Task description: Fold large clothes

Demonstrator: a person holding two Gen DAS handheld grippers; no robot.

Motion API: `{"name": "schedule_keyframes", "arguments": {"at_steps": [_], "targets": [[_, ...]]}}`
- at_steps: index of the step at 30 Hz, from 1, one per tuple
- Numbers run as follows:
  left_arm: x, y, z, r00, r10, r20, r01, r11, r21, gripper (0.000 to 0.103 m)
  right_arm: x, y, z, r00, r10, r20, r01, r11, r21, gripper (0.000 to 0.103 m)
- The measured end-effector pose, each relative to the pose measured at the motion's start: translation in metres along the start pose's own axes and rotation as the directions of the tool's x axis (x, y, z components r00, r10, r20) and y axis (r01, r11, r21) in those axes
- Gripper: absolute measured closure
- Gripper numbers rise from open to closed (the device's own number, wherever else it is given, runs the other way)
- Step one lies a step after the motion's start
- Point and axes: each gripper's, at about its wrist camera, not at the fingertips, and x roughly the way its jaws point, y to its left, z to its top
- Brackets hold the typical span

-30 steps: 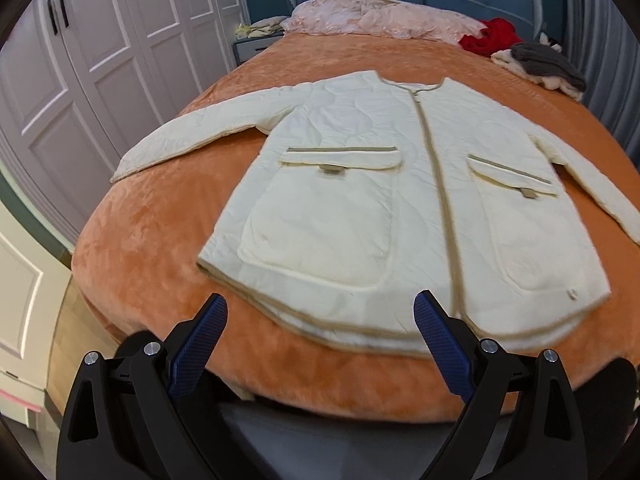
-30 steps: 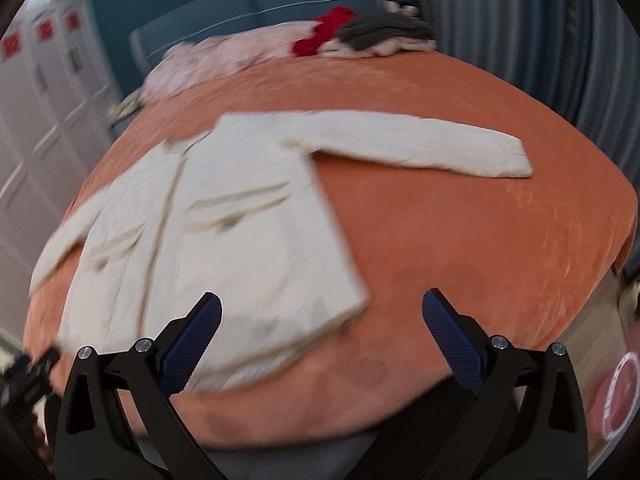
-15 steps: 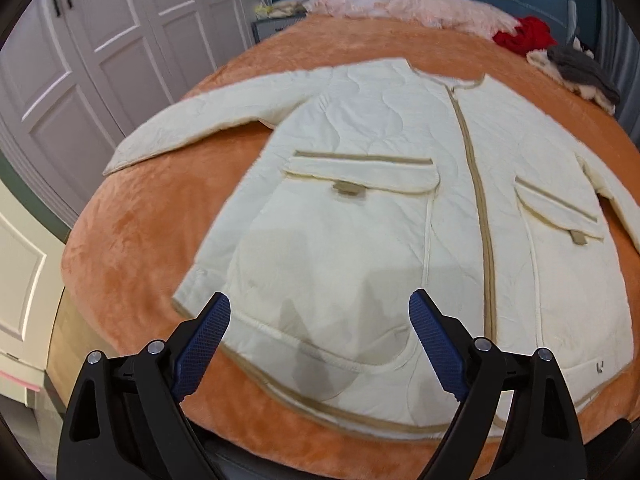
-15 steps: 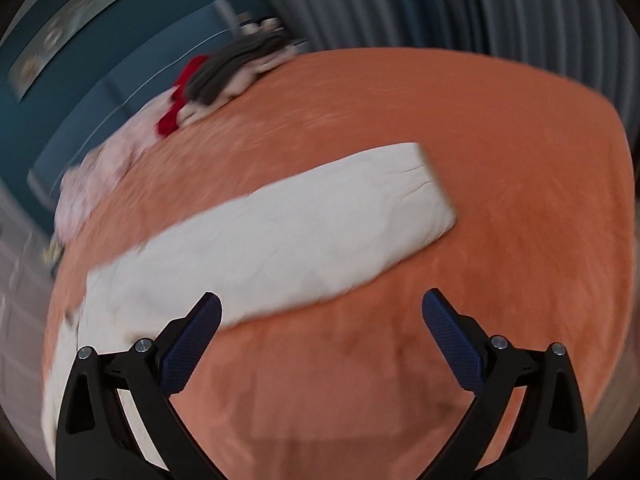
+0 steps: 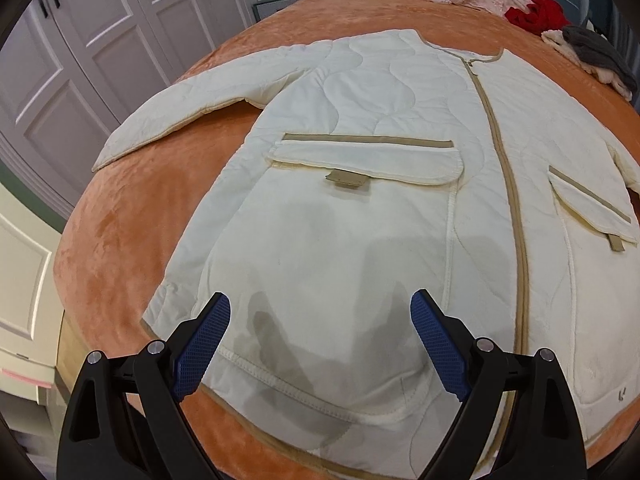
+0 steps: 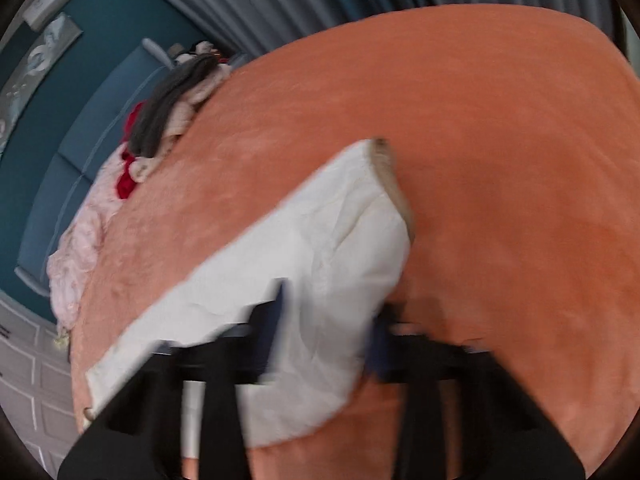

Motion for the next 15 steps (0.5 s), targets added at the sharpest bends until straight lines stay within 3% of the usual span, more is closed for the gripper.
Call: {"name": "schedule_keyframes", "arguments": {"at_steps": [1, 4, 7, 9, 11, 15], "targets": [[0.001, 0.001, 0.0, 1.0, 0.005, 0.008, -0.005, 1.0, 0.001, 0.014, -0.003, 0.012, 0.001, 1.0, 0.023, 0.01, -0.023, 1.0, -0.018, 0.09], [0.002, 0.003, 0.001, 1.0, 0.009, 0.018, -0.009, 1.0, -0.002, 0.014, -0.02, 0.069, -0.003, 0.991, 0.126, 0.042, -0.12, 0.985, -0.121, 0.093], [0.002, 0.007, 0.002, 1.0, 0.014, 0.024, -0.015, 1.0, 0.012, 0.014, -0.053, 0.151, -0.023, 0.957, 0.29, 0.03, -0.271, 0.922, -0.278, 0.093], [0.003, 0.012, 0.004, 0.999, 0.029, 0.033, -0.03, 0.999, 0.013, 0.014, -0.079, 0.207, -0.048, 0.921, 0.39, -0.007, -0.361, 0.847, -0.39, 0.093], [0.003, 0.02, 0.005, 0.999, 0.021, 0.037, -0.021, 1.0, -0.012, 0.014, -0.105, 0.265, -0.086, 0.876, 0.477, -0.072, -0.446, 0.744, -0.497, 0.093], [0.007, 0.042, 0.007, 0.999, 0.027, 0.031, -0.026, 0.998, -0.054, 0.014, -0.133, 0.355, -0.176, 0.784, 0.566, -0.256, -0.587, 0.541, -0.603, 0.093]]}}
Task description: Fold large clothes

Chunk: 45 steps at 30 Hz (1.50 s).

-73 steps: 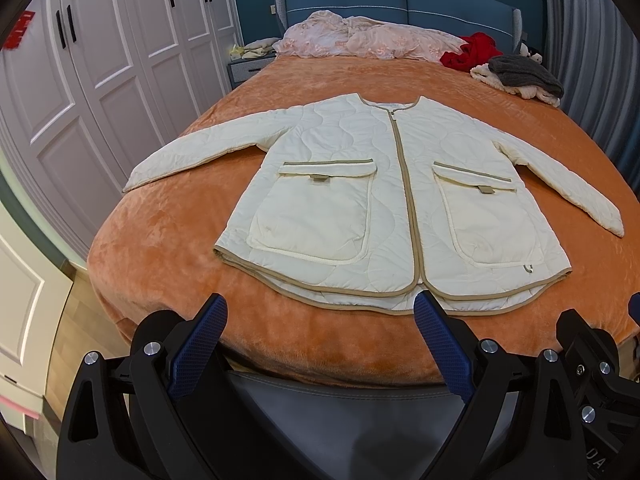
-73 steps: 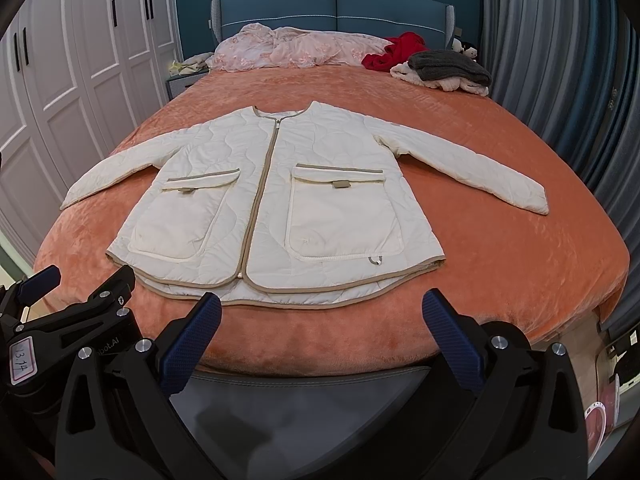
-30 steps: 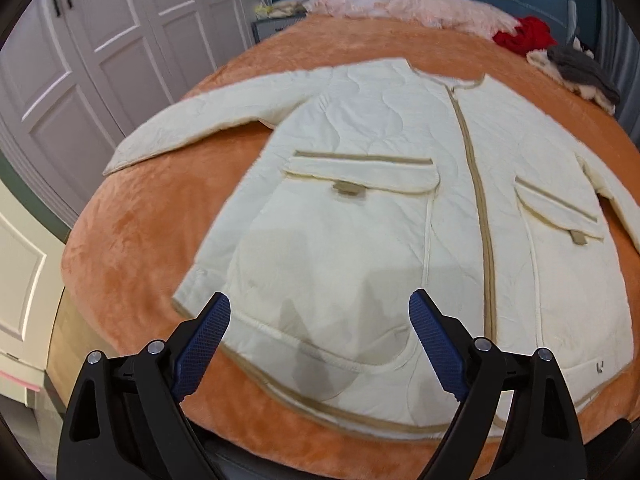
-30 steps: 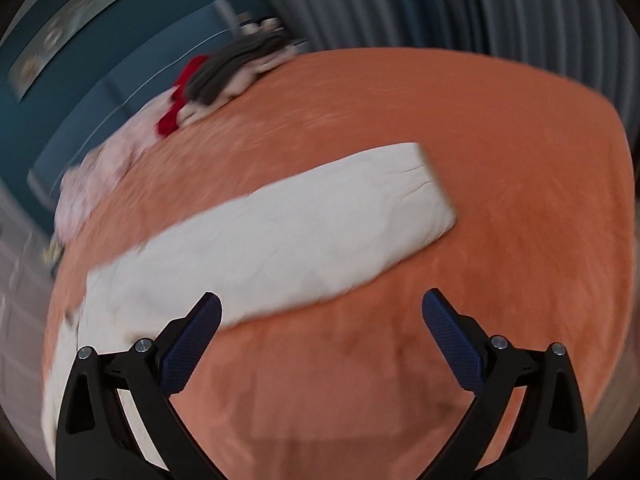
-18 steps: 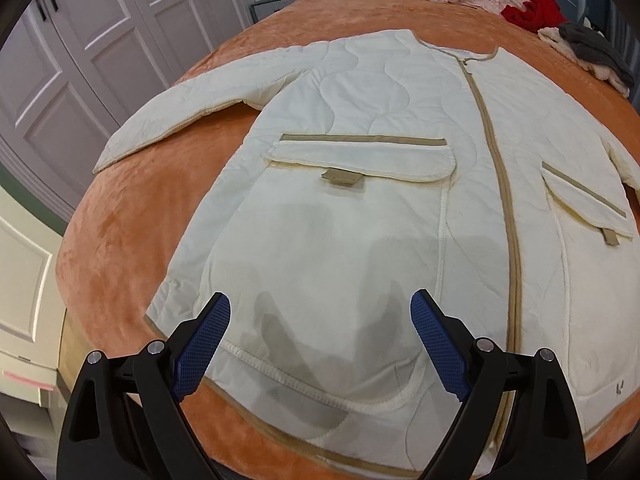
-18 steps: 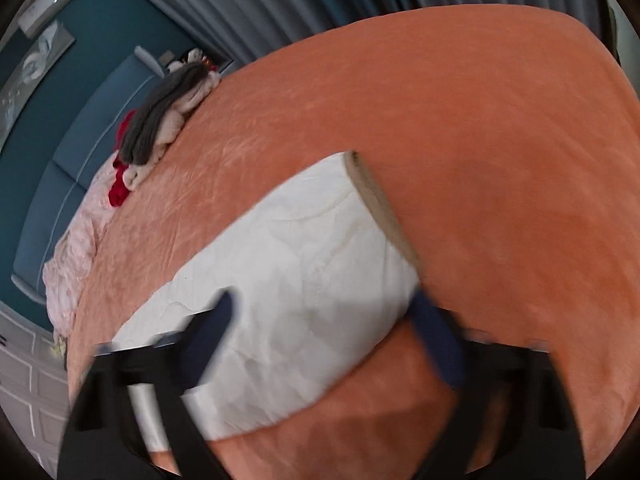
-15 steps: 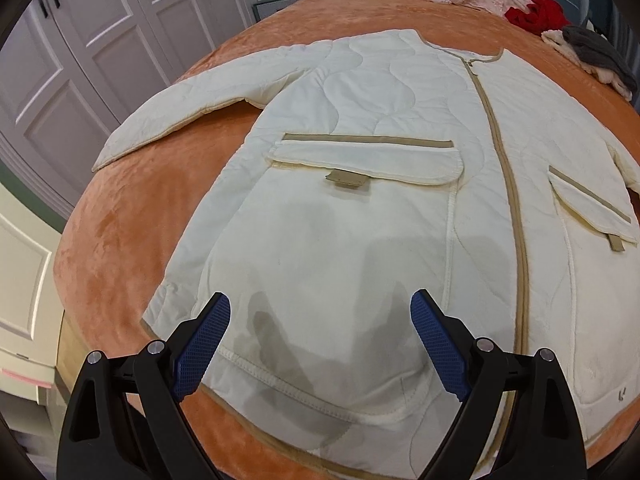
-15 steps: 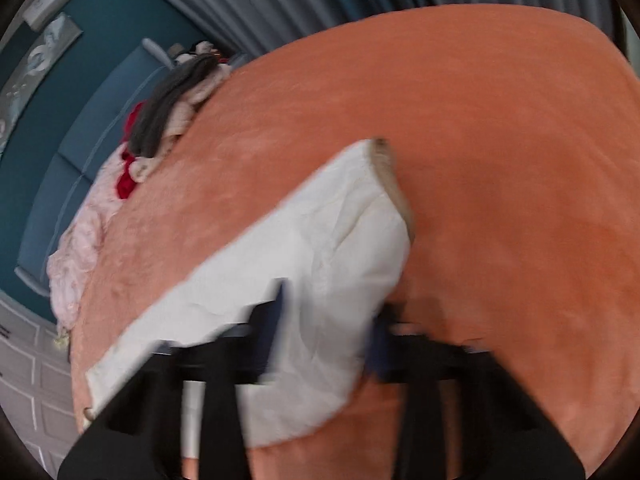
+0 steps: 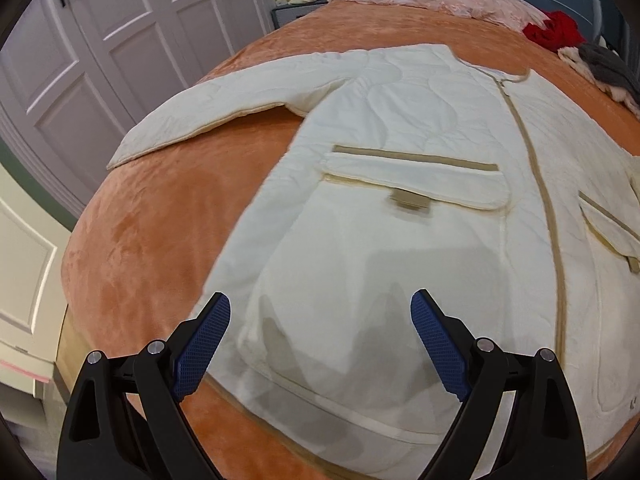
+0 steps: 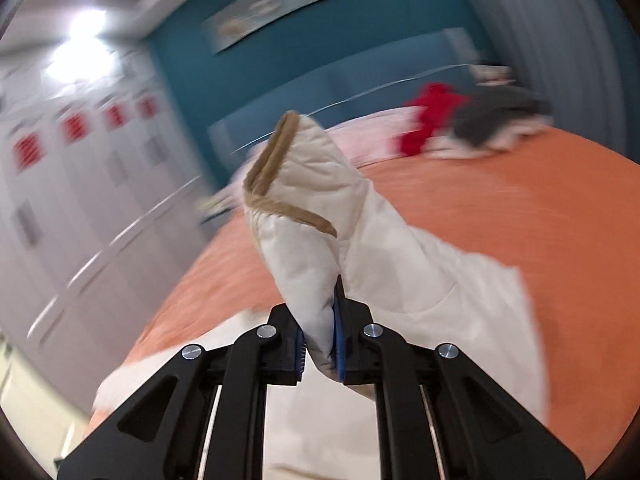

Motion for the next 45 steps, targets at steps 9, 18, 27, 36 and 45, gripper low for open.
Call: {"name": "schedule_keyframes", "arguments": {"at_steps": [9, 18, 27, 36, 45], "targets": [[0.007, 0.051, 0.011, 1.0, -0.019, 0.019, 0.02, 0.997, -0.078, 0.014, 0.098, 0.182, -0.126, 0.919, 0.207, -0.337, -0.284, 0.937, -0.201, 0.089], [0.016, 0.065, 0.049, 0.97, -0.231, 0.072, 0.241, 0.944, -0.223, 0.013, 0.068, 0.187, -0.185, 0.897, 0.204, -0.393, -0.308, 0.925, -0.223, 0.052], [0.07, 0.004, 0.094, 0.903, -0.43, 0.02, 0.412, 0.849, -0.329, 0.014, 0.005, -0.001, -0.154, 0.954, -0.073, -0.291, 0.094, 0.994, 0.059, 0.042], [0.076, -0.019, 0.122, 0.919, -0.393, 0.038, 0.389, 0.882, -0.266, 0.099, 0.025, -0.126, -0.144, 0.946, -0.147, -0.29, 0.253, 0.893, 0.371, 0.046], [0.04, -0.006, 0.178, 0.921, -0.319, 0.223, 0.352, 0.927, -0.128, 0.103, 0.02, -0.084, -0.107, 0.984, -0.144, -0.101, 0.167, 0.944, 0.283, 0.095]]}}
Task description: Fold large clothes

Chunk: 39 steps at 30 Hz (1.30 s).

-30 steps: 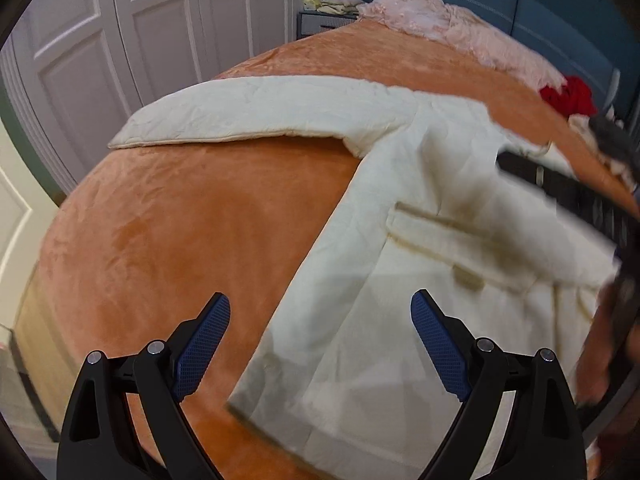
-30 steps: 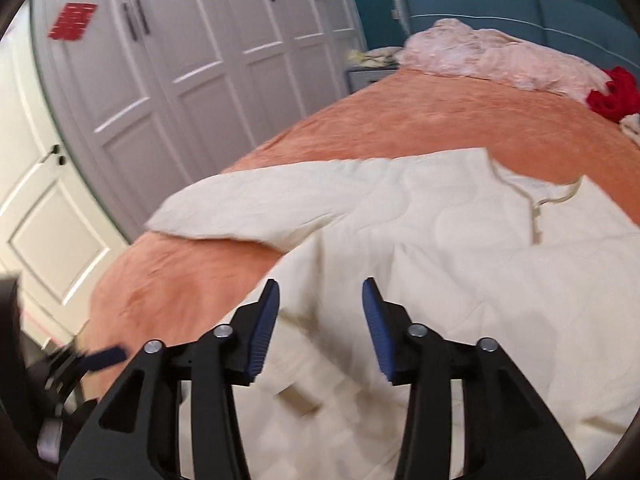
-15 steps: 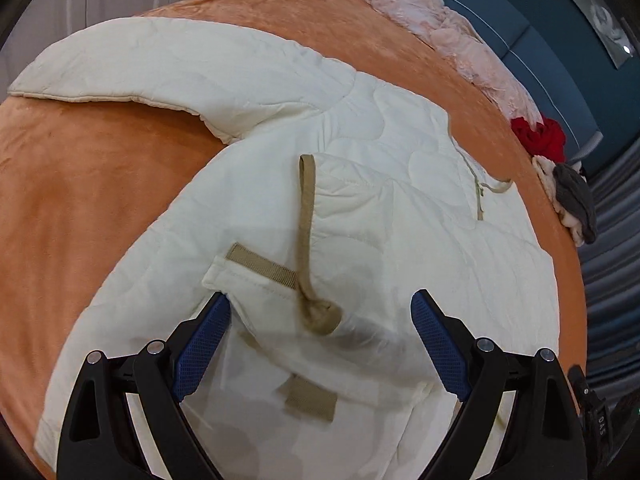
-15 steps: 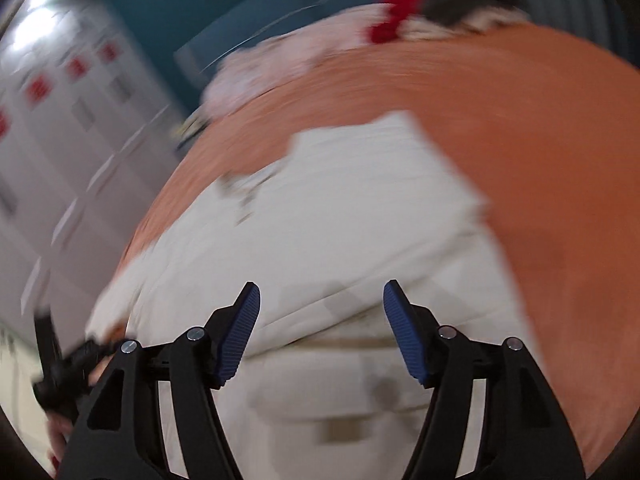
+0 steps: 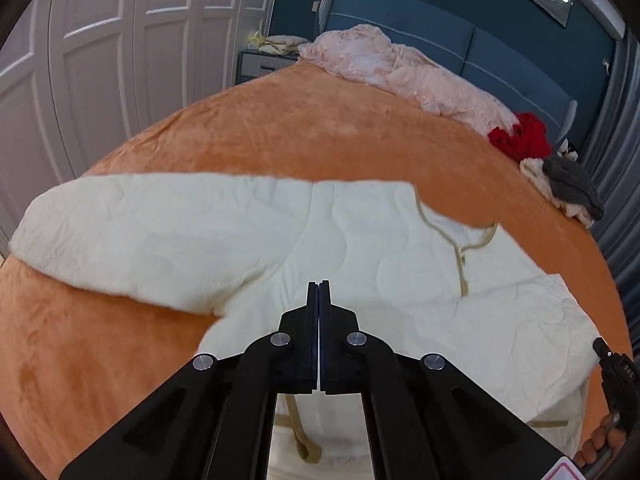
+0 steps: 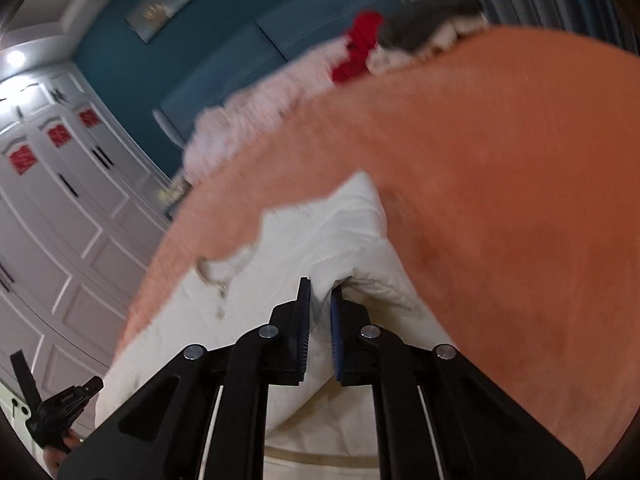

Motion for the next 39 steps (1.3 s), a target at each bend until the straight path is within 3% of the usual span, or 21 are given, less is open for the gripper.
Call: {"name": "schedule_keyframes", "arguments": {"at_steps": [2, 3, 5, 6, 7, 10, 14, 18, 20, 21, 22, 24, 27, 30, 32, 35, 37, 39], "targets": [[0.001, 0.007, 0.0, 0.999, -0.034, -0.037, 0.032, 0.998, -0.046, 0.103, 0.004, -0.002, -0.001, 1.0, -0.015, -0.02, 0.015, 1.0, -0.005, 0.095], [0.001, 0.013, -0.005, 0.997, -0.056, -0.058, 0.051, 0.996, -0.078, 0.098, 0.006, -0.003, -0.001, 0.999, -0.029, -0.031, 0.029, 1.0, -0.007, 0.095], [0.003, 0.023, -0.022, 0.991, -0.097, -0.097, 0.083, 0.987, -0.135, 0.078, 0.01, -0.01, -0.007, 0.997, -0.057, -0.055, 0.057, 0.998, -0.017, 0.094], [0.005, 0.028, -0.03, 0.987, -0.108, -0.118, 0.087, 0.982, -0.169, 0.055, 0.012, -0.013, -0.008, 0.996, -0.065, -0.062, 0.064, 0.998, -0.015, 0.094], [0.007, 0.032, -0.038, 0.985, -0.116, -0.125, 0.088, 0.974, -0.21, 0.047, 0.013, -0.016, -0.009, 0.995, -0.068, -0.07, 0.068, 0.998, -0.009, 0.094], [0.014, 0.047, -0.061, 0.975, -0.152, -0.164, 0.096, 0.947, -0.306, 0.045, 0.017, -0.021, -0.014, 0.994, -0.074, -0.083, 0.075, 0.997, -0.001, 0.094], [0.025, 0.051, -0.078, 0.956, -0.216, -0.198, 0.116, 0.9, -0.42, 0.045, 0.019, -0.017, -0.02, 0.992, -0.089, -0.092, 0.085, 0.995, -0.041, 0.093], [0.032, 0.036, -0.07, 0.952, -0.23, -0.199, 0.142, 0.915, -0.378, 0.045, 0.025, -0.015, -0.024, 0.99, -0.103, -0.1, 0.098, 0.994, -0.056, 0.092], [0.036, 0.029, -0.066, 0.955, -0.211, -0.206, 0.129, 0.927, -0.352, 0.058, 0.028, -0.017, -0.027, 0.988, -0.111, -0.106, 0.105, 0.993, -0.057, 0.092], [0.037, 0.026, -0.063, 0.958, -0.206, -0.2, 0.132, 0.935, -0.33, 0.086, 0.03, -0.018, -0.028, 0.987, -0.117, -0.11, 0.111, 0.992, -0.059, 0.092], [0.038, 0.023, -0.057, 0.959, -0.2, -0.202, 0.135, 0.946, -0.296, 0.099, 0.031, -0.019, -0.029, 0.986, -0.119, -0.115, 0.113, 0.992, -0.059, 0.092], [0.033, 0.017, -0.044, 0.969, -0.185, -0.167, 0.142, 0.96, -0.24, 0.099, 0.032, -0.018, -0.027, 0.987, -0.112, -0.117, 0.106, 0.992, -0.062, 0.092], [0.007, 0.008, -0.016, 0.986, -0.163, -0.038, 0.156, 0.978, -0.14, 0.1, 0.023, -0.004, -0.021, 0.994, -0.085, -0.073, 0.078, 0.993, -0.094, 0.093], [-0.009, 0.003, 0.003, 0.986, -0.154, 0.059, 0.159, 0.984, -0.085, 0.1, 0.019, 0.013, -0.015, 0.996, -0.089, -0.032, 0.083, 0.985, -0.152, 0.093], [0.0, 0.001, -0.001, 0.992, -0.117, 0.047, 0.119, 0.992, -0.043, 0.1, 0.032, 0.014, -0.018, 0.989, -0.133, -0.066, 0.119, 0.975, -0.186, 0.093], [0.037, 0.004, -0.025, 0.997, -0.05, -0.053, 0.05, 0.999, -0.014, 0.1, 0.067, -0.001, -0.036, 0.956, -0.231, -0.182, 0.188, 0.956, -0.223, 0.093], [0.064, 0.01, -0.049, 0.992, -0.008, -0.126, 0.007, 1.0, -0.008, 0.099, 0.069, -0.007, -0.041, 0.957, -0.227, -0.183, 0.185, 0.958, -0.218, 0.093], [0.074, 0.016, -0.063, 0.992, -0.003, -0.125, 0.002, 1.0, -0.008, 0.098, 0.068, -0.006, -0.039, 0.955, -0.23, -0.185, 0.189, 0.958, -0.217, 0.091]]}}
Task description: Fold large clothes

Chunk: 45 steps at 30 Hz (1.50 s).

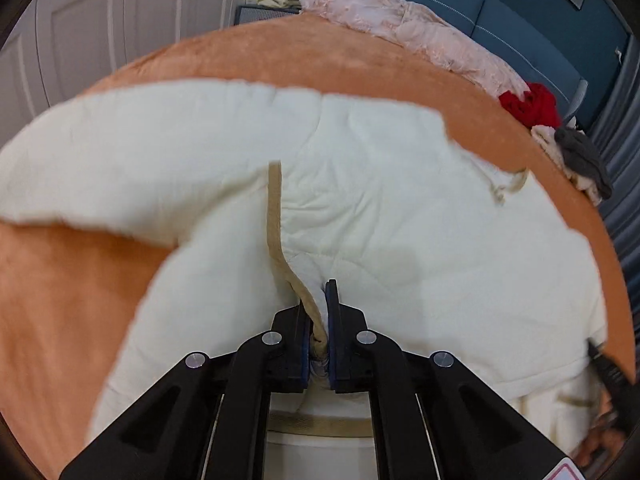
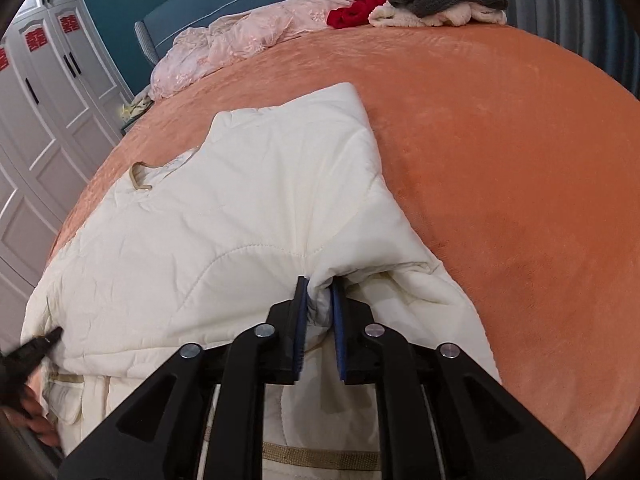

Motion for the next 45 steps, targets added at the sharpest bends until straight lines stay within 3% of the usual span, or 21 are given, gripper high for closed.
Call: {"name": "schedule_keyframes", "arguments": {"at_steps": [4, 7, 10, 14, 17, 20, 30, 34, 38, 39, 40, 42, 45], "targets": [[0.001, 0.006, -0.011, 0.999, 0.011, 0.053, -0.011, 1.0, 0.006, 0.092, -0.022, 0.003, -0.005, 0.999, -0.031, 0.033, 0.03, 1.0, 0.003, 0.083], [0.0, 0.006, -0.013, 0.997, 0.006, 0.073, -0.006, 1.0, 0.004, 0.09, -0.055, 0.013, -0.009, 0.989, -0.063, 0.132, 0.061, 0.998, 0.022, 0.082], [0.0, 0.003, -0.014, 0.997, 0.003, 0.08, -0.003, 1.0, 0.005, 0.089, -0.074, 0.042, -0.004, 0.981, 0.002, 0.196, 0.002, 1.0, -0.02, 0.07], [0.003, -0.001, -0.011, 0.996, -0.002, 0.085, 0.001, 1.0, 0.005, 0.089, -0.053, 0.1, -0.002, 0.986, 0.107, 0.129, -0.085, 0.983, -0.164, 0.067], [0.003, 0.0, -0.012, 0.996, -0.002, 0.087, 0.002, 1.0, 0.006, 0.089, -0.02, 0.136, -0.017, 0.992, 0.121, 0.04, -0.107, 0.962, -0.251, 0.068], [0.005, 0.002, -0.012, 0.996, -0.009, 0.089, 0.009, 1.0, 0.002, 0.088, 0.004, 0.144, -0.034, 0.995, 0.095, -0.024, -0.098, 0.96, -0.262, 0.068], [0.007, 0.008, -0.013, 0.993, -0.058, 0.106, 0.062, 0.997, -0.036, 0.087, 0.021, 0.149, -0.058, 0.999, 0.046, 0.014, -0.04, 0.952, -0.302, 0.068], [0.004, 0.017, -0.011, 0.988, -0.111, 0.103, 0.12, 0.989, -0.084, 0.085, 0.022, 0.151, -0.056, 0.999, 0.039, 0.023, -0.03, 0.951, -0.308, 0.068], [-0.022, 0.049, -0.007, 0.979, -0.185, 0.087, 0.2, 0.954, -0.222, 0.08, 0.022, 0.147, -0.055, 0.998, 0.057, 0.021, -0.048, 0.954, -0.297, 0.068], [-0.031, 0.06, -0.005, 0.977, -0.19, 0.096, 0.208, 0.947, -0.245, 0.072, 0.022, 0.147, -0.055, 0.998, 0.062, 0.021, -0.053, 0.955, -0.293, 0.068], [-0.041, 0.073, -0.003, 0.977, -0.185, 0.108, 0.208, 0.941, -0.268, 0.064, 0.022, 0.146, -0.055, 0.998, 0.066, 0.021, -0.057, 0.956, -0.289, 0.068], [-0.063, 0.11, 0.004, 0.978, -0.15, 0.145, 0.19, 0.928, -0.321, 0.057, 0.022, 0.146, -0.055, 0.998, 0.066, 0.022, -0.057, 0.956, -0.289, 0.068], [-0.08, 0.182, 0.018, 0.986, -0.072, 0.152, 0.133, 0.89, -0.436, 0.056, 0.021, 0.146, -0.055, 0.998, 0.064, 0.022, -0.054, 0.955, -0.291, 0.068]]}}
